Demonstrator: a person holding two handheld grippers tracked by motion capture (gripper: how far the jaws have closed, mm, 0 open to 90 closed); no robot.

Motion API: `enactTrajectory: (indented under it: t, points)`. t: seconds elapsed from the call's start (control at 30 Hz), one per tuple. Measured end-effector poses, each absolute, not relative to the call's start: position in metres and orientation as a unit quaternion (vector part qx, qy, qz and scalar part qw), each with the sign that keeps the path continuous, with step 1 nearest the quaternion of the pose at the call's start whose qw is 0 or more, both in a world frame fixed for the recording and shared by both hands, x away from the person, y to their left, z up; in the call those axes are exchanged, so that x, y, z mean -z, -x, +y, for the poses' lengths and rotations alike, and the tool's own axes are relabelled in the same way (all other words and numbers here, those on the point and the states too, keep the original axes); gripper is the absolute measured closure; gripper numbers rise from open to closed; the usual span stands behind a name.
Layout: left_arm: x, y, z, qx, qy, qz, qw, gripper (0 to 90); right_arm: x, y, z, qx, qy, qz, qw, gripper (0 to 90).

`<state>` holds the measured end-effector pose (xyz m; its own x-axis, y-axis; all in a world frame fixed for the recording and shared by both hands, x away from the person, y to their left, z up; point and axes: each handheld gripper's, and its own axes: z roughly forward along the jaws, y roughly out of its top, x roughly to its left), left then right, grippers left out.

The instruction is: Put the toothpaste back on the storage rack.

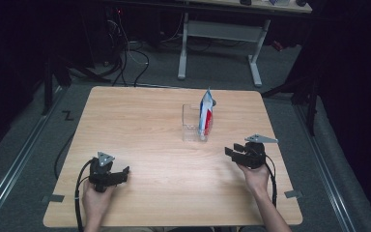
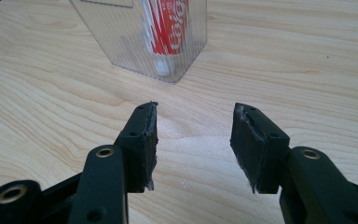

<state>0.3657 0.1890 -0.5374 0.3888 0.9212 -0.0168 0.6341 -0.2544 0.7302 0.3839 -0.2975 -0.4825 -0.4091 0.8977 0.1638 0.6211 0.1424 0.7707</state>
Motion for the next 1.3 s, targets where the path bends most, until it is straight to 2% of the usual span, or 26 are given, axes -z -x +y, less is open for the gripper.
enactTrajectory:
  t: [1.3]
  points:
    - [0.537,-0.366,0.189,-0.213,-0.763,0.510,0.336,17.0,0.520,-0.403,-0.292,-0.344,-0.527,0.752,0.197,48.9]
